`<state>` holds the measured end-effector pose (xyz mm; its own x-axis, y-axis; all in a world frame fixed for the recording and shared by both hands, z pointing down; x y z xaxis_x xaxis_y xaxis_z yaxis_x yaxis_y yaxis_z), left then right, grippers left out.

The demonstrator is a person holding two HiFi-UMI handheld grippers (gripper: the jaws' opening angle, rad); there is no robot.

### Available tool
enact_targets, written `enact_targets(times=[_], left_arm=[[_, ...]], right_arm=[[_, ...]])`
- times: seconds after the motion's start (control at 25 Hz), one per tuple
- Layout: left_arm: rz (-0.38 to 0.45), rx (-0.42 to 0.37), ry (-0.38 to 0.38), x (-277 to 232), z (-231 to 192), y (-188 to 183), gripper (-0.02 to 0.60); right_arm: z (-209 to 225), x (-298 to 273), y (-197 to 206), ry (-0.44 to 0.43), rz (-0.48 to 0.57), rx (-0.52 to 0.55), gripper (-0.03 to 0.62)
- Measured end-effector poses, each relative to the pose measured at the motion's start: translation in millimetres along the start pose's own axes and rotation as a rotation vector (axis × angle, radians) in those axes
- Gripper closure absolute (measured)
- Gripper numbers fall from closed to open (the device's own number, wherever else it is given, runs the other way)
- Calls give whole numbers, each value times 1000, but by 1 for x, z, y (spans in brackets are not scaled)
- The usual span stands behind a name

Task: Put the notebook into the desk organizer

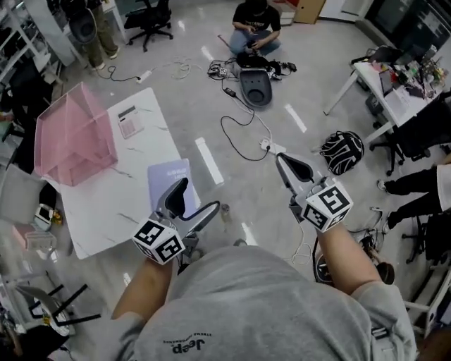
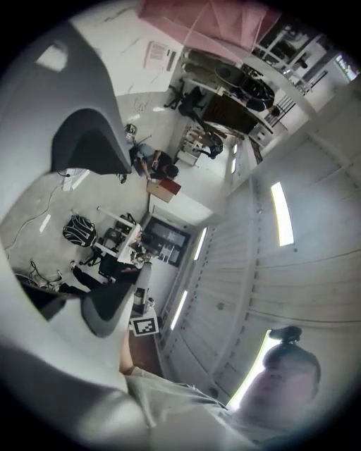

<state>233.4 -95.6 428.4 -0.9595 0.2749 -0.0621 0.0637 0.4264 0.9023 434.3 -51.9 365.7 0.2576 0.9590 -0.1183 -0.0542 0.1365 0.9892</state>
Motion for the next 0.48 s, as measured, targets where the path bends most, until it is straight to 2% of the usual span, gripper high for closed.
enact_targets(times=[0.28, 0.48], left_arm=[[-1, 167, -206, 36, -35, 71, 46], [-9, 293, -313, 60, -65, 125, 46]], right_arm=[[-11, -53, 21, -173, -25, 1, 592], [-23, -84, 34, -235, -50, 0, 592]])
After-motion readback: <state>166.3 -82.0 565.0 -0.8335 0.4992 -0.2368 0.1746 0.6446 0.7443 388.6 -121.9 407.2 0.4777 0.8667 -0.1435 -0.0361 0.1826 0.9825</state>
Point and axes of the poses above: the fingertips, and each gripper's own axes: x backward along the fingers, z to its right, y out of its underside, the point moved 1 cm from there along x, backward along the fingers, and after that the axes turned 1 degree about -x, right-handed, at the moved point
